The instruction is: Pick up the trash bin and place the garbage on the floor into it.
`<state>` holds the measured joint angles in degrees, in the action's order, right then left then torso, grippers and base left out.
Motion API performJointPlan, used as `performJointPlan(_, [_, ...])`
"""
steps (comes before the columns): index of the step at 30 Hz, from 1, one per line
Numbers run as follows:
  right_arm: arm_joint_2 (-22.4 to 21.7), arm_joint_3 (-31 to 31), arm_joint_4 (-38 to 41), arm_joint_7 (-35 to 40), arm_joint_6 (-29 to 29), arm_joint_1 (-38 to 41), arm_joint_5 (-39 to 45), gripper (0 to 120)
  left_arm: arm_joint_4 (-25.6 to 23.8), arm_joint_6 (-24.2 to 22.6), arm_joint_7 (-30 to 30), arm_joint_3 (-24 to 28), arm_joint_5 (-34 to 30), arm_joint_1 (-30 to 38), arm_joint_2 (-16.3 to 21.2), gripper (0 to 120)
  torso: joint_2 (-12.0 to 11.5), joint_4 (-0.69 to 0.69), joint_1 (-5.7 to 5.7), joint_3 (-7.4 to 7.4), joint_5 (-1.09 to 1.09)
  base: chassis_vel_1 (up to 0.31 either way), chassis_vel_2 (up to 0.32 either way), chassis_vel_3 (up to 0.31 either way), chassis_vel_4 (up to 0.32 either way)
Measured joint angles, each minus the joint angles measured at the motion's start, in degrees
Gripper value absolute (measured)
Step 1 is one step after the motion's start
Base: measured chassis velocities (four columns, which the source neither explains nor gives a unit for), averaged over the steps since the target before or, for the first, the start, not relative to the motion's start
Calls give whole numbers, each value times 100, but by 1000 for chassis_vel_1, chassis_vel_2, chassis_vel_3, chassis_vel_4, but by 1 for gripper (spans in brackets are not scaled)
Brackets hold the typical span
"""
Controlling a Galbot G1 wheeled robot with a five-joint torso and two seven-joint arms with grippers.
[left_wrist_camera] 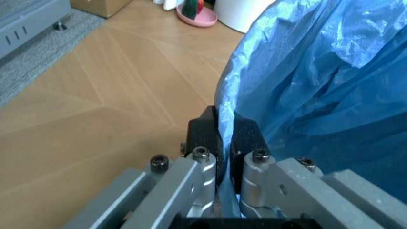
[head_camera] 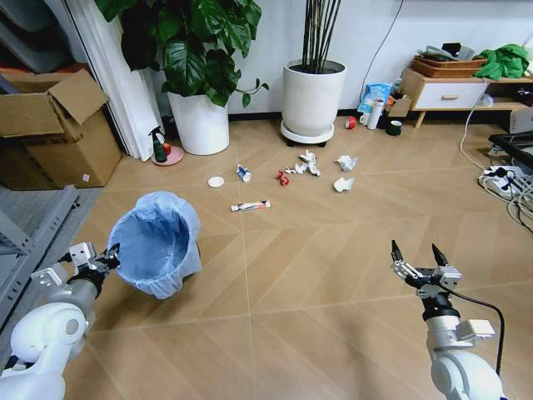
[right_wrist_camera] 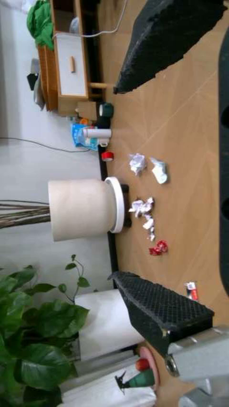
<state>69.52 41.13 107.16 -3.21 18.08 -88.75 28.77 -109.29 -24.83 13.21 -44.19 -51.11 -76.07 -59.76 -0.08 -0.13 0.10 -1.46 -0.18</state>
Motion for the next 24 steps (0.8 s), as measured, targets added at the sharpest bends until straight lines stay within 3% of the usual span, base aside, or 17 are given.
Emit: performJointPlan(24, [-53,66,39,-31,46,-64,-37,100,-38,32,-17,14,74,-61,-66,0,0,1,0,0,1,-120,228,121,-234])
